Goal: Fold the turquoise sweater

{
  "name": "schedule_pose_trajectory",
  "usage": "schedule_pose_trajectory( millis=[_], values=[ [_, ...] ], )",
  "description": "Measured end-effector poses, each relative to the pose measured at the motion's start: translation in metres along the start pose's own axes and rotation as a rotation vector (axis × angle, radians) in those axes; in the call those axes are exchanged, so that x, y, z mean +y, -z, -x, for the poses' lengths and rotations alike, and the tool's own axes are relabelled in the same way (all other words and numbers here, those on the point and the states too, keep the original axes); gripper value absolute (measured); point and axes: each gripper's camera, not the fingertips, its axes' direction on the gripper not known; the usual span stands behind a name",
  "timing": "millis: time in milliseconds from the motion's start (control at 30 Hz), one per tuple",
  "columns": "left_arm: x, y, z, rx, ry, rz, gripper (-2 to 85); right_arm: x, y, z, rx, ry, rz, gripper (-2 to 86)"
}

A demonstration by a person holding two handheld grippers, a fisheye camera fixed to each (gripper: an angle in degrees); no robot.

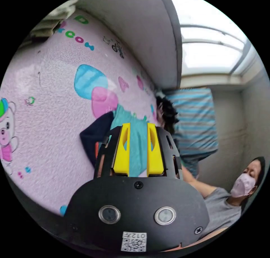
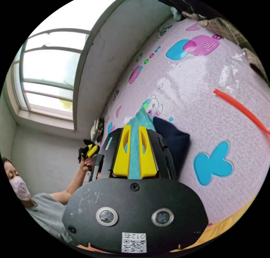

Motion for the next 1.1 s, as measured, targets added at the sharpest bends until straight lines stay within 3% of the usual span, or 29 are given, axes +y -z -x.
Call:
schedule_pose_trajectory(
  millis=[133,333,867,1100],
  values=[
    [0.051,-0.024,-0.044,-0.238,-0.127,0.222,9.5,0.054,0.025,0.011,0.204,0.131,0.152,5.1],
    [0.092,-0.075,-0.073,-0.382,-0.180,0.382,9.9,0.094,0.030,0.009,0.315,0.164,0.230,5.5],
    [0.094,-0.127,-0.143,-0.520,-0.333,0.398,9.3,0.092,0.006,0.043,0.373,0.233,0.290,5.8],
    [0.092,-0.163,-0.159,-0.626,-0.340,0.465,4.3,0.083,-0.004,0.053,0.421,0.197,0.285,0.9]
  ],
)
